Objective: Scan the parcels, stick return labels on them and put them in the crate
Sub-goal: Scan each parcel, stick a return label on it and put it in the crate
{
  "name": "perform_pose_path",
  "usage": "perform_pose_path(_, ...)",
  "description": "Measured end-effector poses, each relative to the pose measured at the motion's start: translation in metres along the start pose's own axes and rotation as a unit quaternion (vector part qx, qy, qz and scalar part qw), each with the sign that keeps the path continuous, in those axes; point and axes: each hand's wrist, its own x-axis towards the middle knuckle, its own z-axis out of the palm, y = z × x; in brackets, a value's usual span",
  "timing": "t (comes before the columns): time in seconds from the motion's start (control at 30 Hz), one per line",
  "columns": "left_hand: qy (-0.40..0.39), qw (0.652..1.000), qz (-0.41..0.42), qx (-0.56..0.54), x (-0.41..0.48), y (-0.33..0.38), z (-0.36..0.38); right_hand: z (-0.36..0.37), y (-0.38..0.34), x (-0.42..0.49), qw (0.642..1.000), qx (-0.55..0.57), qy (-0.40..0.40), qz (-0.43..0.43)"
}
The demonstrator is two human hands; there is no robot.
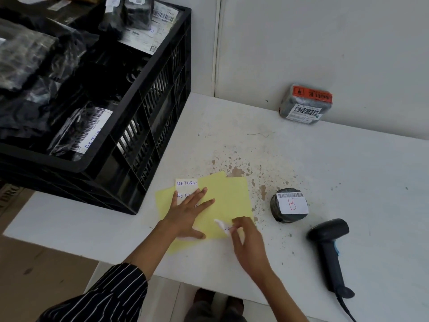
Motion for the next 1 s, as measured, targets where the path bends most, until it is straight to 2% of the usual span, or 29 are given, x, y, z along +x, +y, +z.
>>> perform_pose_path(0.13, 0.003, 1.0, -0.012, 0.021, 0.002, 0.01, -0.011, -0.055, 0.016, 0.019, 0.997, -0.036, 0.066, -0.002)
perform_pose_path(0.3, -0.015, 0.999, -0.039, 0.006, 0.01, 0.027, -0.025, -0.116, 0.044, 0.049, 0.981, -0.166, 0.097, 0.04)
perform_pose_path(0.43, 0.052, 0.997, -0.056, -0.025, 0.017, 0.044, -0.032, -0.131, 0.062, 0.062, 0.971, -0.226, 0.073, 0.029)
perform_pose_path(0.67, 0.196, 0.958, 0.043, -0.204, 0.035, 0.121, -0.036, -0.125, 0.075, 0.065, 0.964, -0.257, 0.071, 0.018)
perform_pose_path(0.83, 0.258, 0.942, 0.149, -0.153, 0.055, 0.167, -0.017, -0.118, 0.076, 0.061, 0.965, -0.243, 0.09, 0.032)
perform_pose_path(1.0, 0.292, 0.929, 0.177, -0.142, 0.062, 0.174, -0.003, -0.11, 0.072, 0.059, 0.979, -0.168, 0.101, 0.057)
